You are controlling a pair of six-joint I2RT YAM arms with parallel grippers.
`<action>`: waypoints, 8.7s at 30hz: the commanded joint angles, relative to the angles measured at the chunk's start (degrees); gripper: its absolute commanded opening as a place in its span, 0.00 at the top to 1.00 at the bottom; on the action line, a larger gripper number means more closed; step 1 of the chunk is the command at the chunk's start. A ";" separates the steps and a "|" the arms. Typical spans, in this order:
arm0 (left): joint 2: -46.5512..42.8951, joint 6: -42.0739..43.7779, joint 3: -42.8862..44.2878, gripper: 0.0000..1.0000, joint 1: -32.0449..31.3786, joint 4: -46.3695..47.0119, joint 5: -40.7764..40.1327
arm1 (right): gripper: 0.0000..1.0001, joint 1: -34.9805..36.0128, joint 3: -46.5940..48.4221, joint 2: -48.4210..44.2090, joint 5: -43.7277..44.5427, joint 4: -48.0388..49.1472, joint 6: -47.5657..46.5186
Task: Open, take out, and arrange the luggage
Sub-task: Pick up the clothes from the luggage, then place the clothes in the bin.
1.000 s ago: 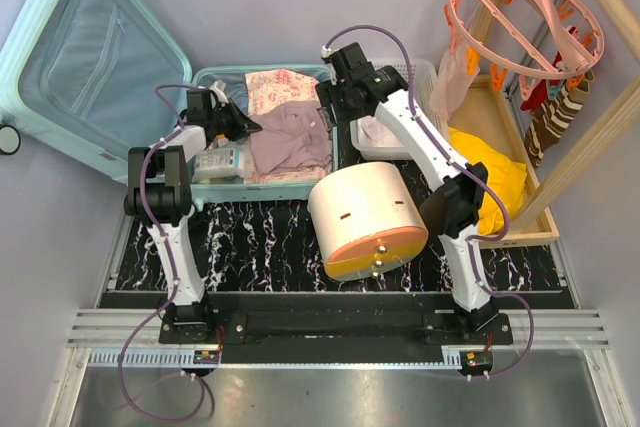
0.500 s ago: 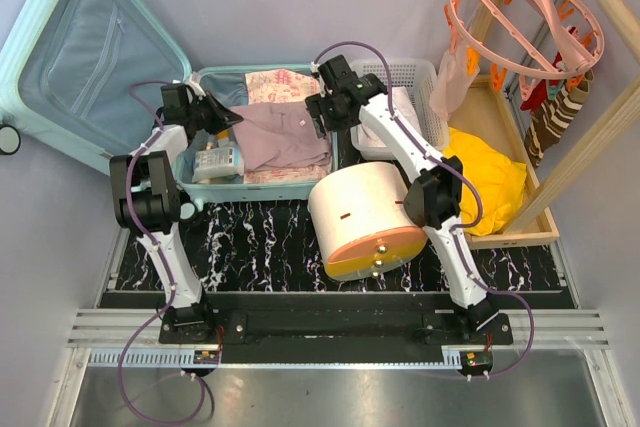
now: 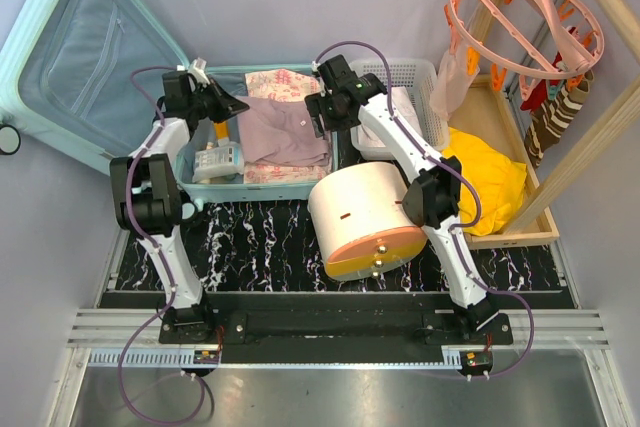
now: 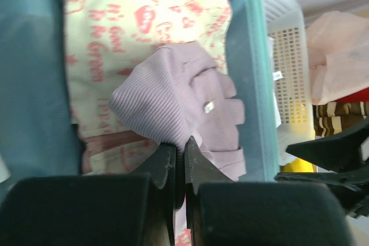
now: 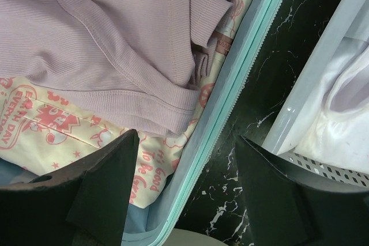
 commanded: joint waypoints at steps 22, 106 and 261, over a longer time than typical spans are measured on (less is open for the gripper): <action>-9.07 -7.75 7.70 1.00 -5.60 5.38 1.23 | 0.20 -2.20 3.32 -1.54 -2.05 1.80 1.26; 15.36 -15.40 24.67 1.00 -7.28 4.24 5.89 | 0.05 -16.80 -13.39 -2.95 -17.07 21.05 5.91; 1.57 -2.56 16.76 0.01 -9.56 -0.94 -21.10 | 0.42 -18.91 -6.64 -2.25 -3.00 24.91 -0.59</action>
